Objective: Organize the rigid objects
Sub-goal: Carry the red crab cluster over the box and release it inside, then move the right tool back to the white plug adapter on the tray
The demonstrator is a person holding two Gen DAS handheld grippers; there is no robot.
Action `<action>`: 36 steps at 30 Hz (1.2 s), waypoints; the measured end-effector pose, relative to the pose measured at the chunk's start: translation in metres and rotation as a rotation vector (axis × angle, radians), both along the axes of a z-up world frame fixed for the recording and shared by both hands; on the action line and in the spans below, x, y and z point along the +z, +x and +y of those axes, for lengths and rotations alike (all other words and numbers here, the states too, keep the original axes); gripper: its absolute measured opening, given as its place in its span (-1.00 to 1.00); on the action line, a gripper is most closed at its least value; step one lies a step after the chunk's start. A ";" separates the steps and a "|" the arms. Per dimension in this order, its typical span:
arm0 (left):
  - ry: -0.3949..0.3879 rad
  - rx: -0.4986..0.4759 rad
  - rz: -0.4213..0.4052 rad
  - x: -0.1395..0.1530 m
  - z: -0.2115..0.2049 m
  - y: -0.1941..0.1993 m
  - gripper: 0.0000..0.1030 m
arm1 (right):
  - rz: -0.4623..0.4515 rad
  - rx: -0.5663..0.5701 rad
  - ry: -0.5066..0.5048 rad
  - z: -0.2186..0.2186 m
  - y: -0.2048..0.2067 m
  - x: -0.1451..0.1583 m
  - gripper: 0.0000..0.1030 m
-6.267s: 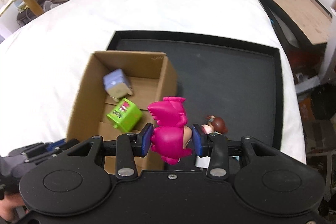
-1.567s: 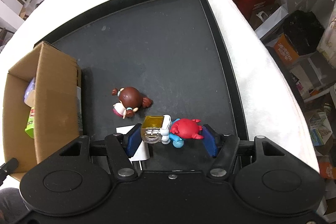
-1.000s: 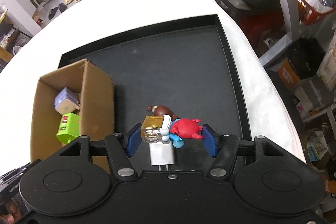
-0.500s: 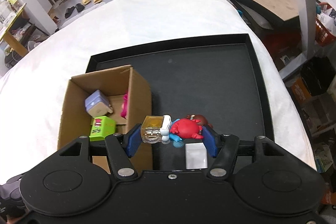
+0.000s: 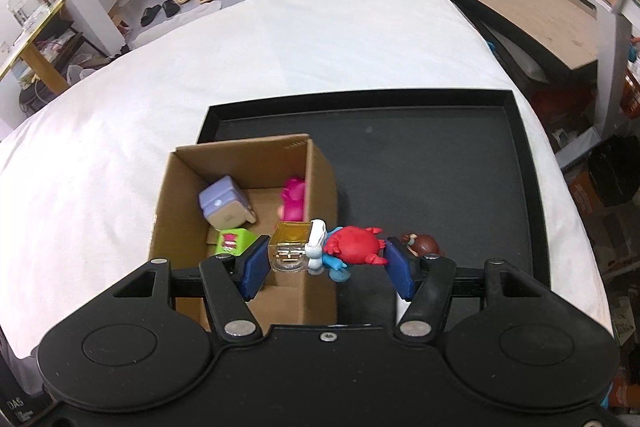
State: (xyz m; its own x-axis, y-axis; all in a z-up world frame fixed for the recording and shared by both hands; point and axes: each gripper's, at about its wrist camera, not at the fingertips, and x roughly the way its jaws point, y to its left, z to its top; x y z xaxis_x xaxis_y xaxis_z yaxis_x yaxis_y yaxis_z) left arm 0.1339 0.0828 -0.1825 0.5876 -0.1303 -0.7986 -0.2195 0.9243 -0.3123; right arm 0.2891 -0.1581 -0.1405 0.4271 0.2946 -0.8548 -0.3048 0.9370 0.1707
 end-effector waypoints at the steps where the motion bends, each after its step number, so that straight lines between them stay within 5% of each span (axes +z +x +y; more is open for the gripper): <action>1: -0.002 -0.001 -0.001 0.000 0.001 0.000 -0.77 | -0.004 0.004 -0.001 0.004 0.000 0.001 0.15; 20: -0.050 -0.005 -0.011 -0.002 0.010 -0.003 -0.74 | 0.008 0.073 -0.073 0.059 -0.001 -0.011 0.16; 36: -0.047 0.000 -0.007 -0.003 0.010 -0.001 -0.73 | 0.004 0.047 -0.050 0.045 -0.001 -0.004 0.20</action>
